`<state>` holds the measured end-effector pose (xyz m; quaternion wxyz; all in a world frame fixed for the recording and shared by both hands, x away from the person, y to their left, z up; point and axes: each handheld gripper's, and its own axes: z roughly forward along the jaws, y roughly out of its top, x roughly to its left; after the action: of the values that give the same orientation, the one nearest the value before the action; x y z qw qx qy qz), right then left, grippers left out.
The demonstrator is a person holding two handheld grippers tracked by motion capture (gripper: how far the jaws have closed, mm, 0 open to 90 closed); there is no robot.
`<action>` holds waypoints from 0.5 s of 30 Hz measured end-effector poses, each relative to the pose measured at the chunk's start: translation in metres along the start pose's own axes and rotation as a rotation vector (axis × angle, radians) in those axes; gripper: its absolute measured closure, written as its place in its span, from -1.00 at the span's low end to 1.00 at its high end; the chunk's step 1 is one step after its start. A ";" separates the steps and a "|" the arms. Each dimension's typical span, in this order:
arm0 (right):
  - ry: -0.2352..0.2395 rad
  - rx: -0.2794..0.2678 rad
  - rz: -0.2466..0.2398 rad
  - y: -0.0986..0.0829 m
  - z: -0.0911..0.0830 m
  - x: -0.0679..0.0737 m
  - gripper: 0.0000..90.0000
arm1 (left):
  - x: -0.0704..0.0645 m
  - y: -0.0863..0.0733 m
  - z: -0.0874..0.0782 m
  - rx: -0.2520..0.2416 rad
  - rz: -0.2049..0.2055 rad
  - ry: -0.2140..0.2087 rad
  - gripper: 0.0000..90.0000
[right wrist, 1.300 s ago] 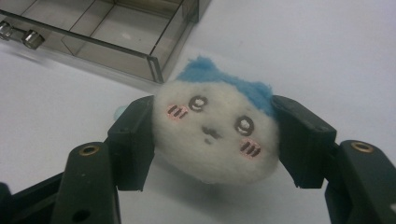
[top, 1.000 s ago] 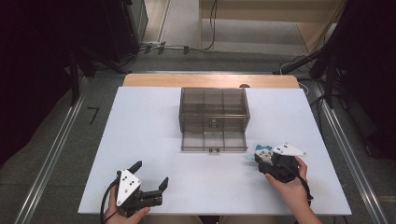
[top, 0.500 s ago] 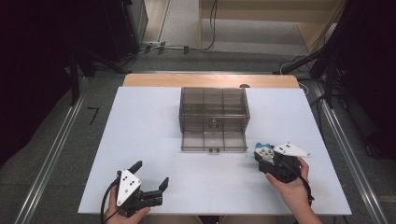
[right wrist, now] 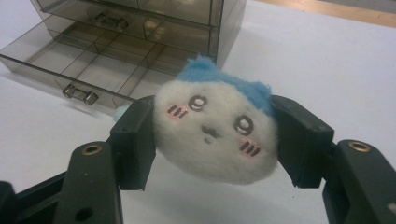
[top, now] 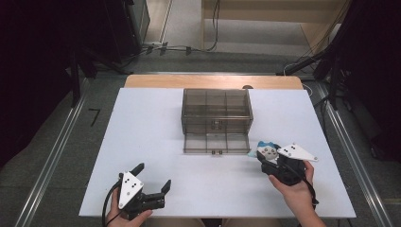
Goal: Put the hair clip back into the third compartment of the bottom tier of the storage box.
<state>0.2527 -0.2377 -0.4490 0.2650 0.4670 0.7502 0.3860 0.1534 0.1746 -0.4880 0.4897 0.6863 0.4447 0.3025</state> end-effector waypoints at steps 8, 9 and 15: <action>-0.008 -0.010 -0.004 0.006 0.000 0.001 -0.23 | 0.001 0.000 0.000 0.002 0.010 0.020 -1.00; -0.009 -0.009 -0.003 0.007 0.000 0.002 -0.23 | 0.002 0.000 -0.001 0.002 0.008 0.022 -1.00; -0.002 -0.008 -0.003 0.013 0.002 0.003 -0.23 | 0.004 0.001 -0.003 -0.015 -0.004 0.039 -1.00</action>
<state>0.2595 -0.2308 -0.4391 0.2684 0.4650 0.7491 0.3880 0.1528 0.1790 -0.4867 0.4868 0.6758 0.4529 0.3182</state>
